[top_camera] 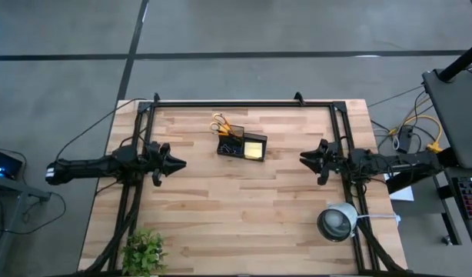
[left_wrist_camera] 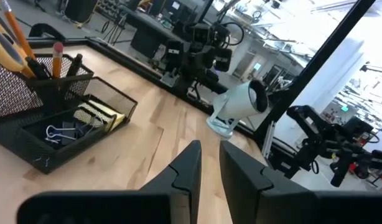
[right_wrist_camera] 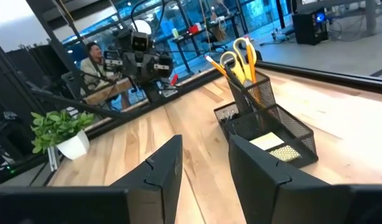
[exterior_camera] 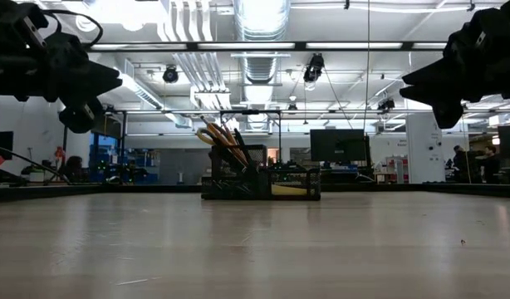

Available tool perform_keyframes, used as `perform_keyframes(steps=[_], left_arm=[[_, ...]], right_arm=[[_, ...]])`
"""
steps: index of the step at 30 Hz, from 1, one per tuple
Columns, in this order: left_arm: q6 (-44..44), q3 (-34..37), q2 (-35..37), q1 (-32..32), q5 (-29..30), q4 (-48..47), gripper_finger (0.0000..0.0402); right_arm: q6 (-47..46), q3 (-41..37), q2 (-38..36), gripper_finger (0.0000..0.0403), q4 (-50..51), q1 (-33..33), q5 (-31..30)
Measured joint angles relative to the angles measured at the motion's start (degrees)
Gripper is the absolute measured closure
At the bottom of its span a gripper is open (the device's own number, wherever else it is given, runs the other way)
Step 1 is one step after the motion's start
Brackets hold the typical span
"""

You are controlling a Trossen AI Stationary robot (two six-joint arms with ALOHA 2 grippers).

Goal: Pick and place office supplies into organizer
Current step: Return to Home Position

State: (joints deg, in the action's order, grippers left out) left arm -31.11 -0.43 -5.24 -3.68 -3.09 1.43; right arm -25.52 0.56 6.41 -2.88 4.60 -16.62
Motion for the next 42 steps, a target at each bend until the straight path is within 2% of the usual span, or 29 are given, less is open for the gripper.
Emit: perform_keyframes(steps=[42], left_arm=[[0.0,0.15,-0.34,0.0,-0.2,0.59,0.0359]], right_arm=[[0.0,0.02,0.27,0.0298,-0.02,0.04,0.11]])
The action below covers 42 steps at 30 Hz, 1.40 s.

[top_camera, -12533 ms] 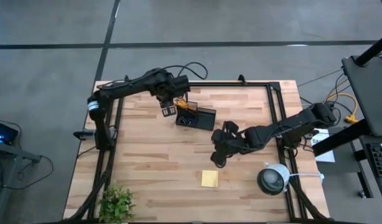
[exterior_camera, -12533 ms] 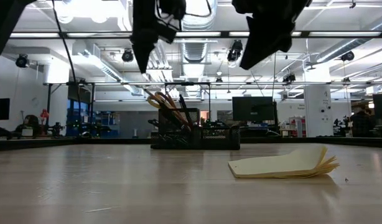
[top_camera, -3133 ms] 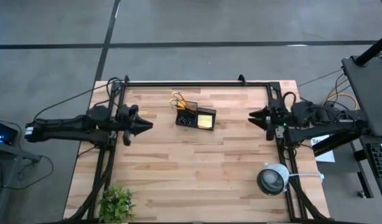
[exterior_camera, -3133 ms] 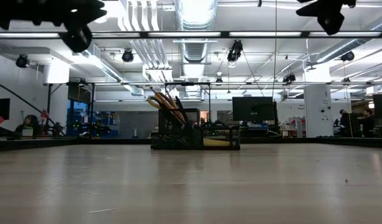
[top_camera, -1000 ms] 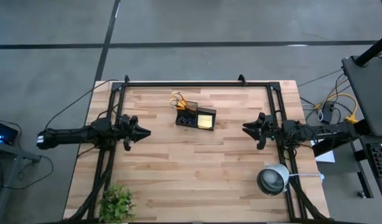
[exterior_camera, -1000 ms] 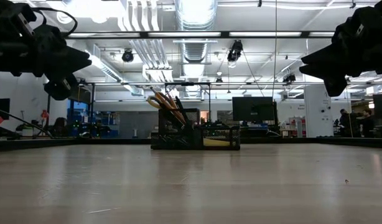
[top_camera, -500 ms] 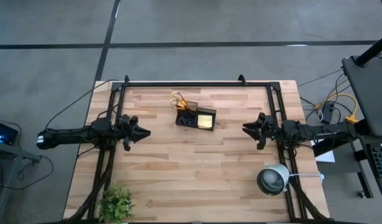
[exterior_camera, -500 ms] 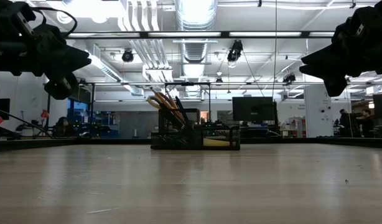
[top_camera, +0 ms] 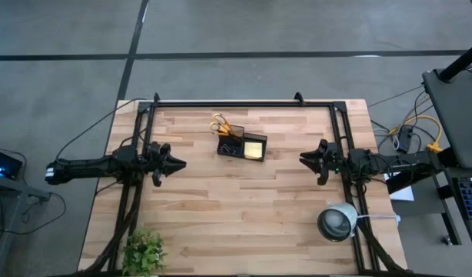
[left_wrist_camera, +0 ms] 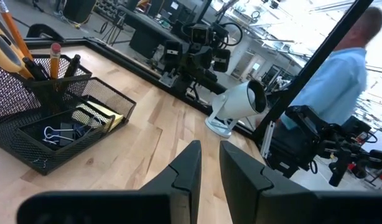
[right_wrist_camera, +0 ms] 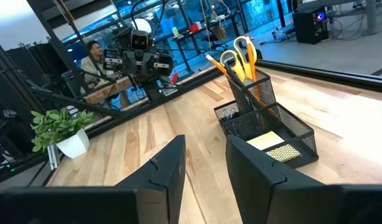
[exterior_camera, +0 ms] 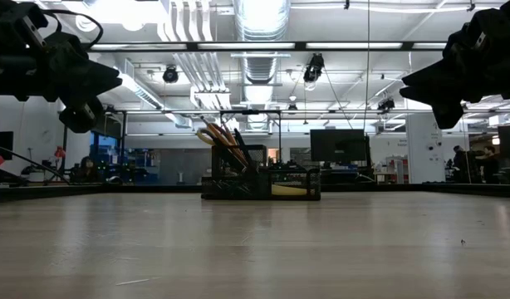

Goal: Pick and place office supplies into organizer
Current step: Return to Home Position

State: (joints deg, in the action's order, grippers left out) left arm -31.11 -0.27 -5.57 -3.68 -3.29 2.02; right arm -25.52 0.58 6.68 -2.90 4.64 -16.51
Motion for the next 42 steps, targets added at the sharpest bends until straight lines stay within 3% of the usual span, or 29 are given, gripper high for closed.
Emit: perform_keyframes(steps=[42], left_arm=[[0.0,0.0,0.0,-0.01,-0.04,0.08,0.0359]], right_arm=[[0.0,0.0,-0.02,0.0314,0.02,0.0,0.0]])
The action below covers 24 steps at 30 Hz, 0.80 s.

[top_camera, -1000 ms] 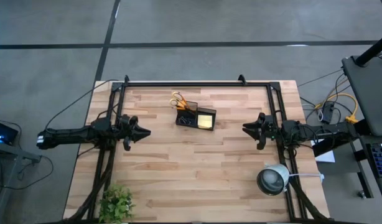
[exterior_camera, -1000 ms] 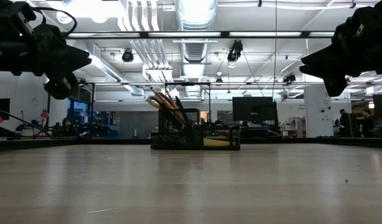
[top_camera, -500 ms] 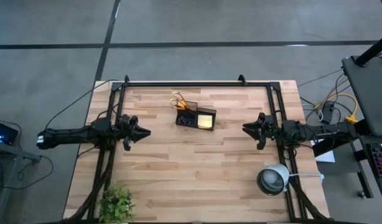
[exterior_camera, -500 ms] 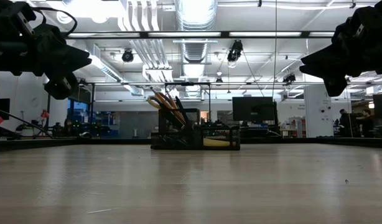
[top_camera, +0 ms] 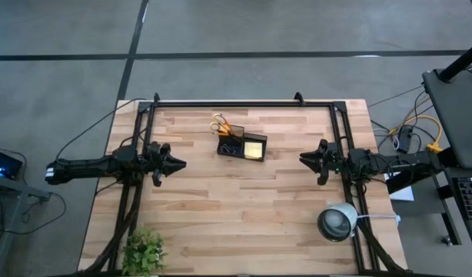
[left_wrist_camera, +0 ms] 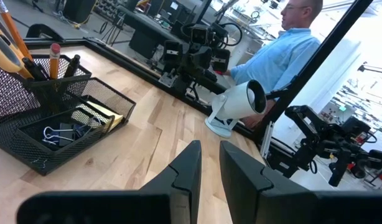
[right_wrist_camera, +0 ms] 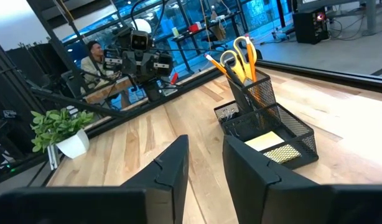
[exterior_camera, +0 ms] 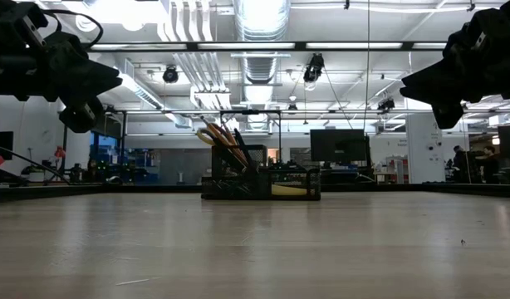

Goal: Pick and place office supplies into organizer
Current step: Return to Home Position

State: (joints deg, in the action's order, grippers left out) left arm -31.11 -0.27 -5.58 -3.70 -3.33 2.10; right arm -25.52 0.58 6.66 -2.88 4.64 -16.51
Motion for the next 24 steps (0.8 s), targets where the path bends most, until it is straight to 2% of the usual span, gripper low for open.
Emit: perform_keyframes(steps=[24], left_arm=[[0.0,0.0,-0.01,0.01,0.23,0.01,0.0359]], right_arm=[[0.0,0.02,0.0,0.0314,0.01,-0.02,0.0]])
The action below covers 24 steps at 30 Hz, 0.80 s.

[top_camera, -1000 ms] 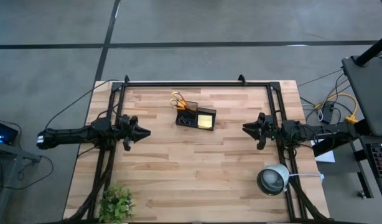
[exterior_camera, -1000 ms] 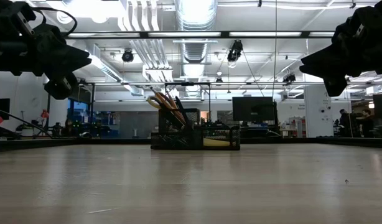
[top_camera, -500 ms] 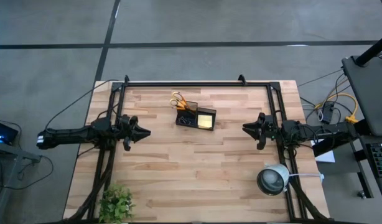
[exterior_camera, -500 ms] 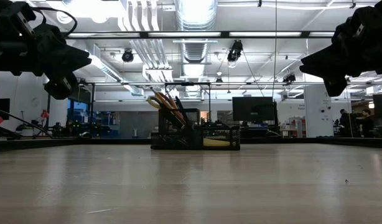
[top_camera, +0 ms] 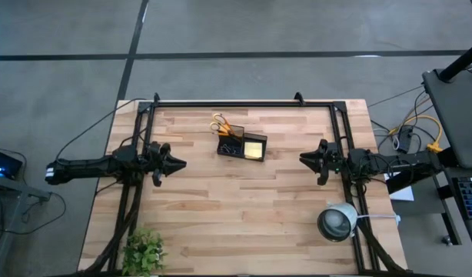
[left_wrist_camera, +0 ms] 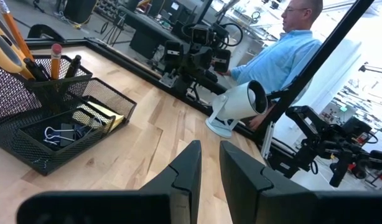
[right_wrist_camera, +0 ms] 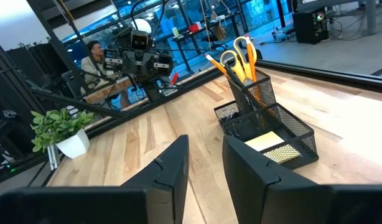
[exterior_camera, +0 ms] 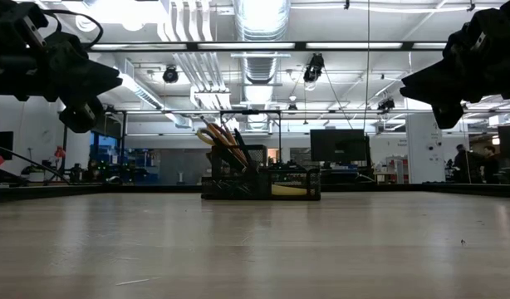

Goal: Pick and place office supplies into organizer
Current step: Return to Home Position

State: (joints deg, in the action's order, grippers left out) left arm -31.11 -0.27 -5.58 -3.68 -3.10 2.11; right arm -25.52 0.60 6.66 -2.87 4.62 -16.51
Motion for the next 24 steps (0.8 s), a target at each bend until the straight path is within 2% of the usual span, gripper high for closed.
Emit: perform_keyframes(steps=[9,24], left_arm=[[0.0,0.0,0.0,-0.01,0.01,-0.01,0.0359],[0.0,0.0,0.0,0.0,-0.27,-0.02,0.0359]], right_arm=[[0.0,0.0,0.02,0.0326,0.0,0.0,0.0],[0.0,0.0,0.02,0.0323,0.0,0.0,-0.02]])
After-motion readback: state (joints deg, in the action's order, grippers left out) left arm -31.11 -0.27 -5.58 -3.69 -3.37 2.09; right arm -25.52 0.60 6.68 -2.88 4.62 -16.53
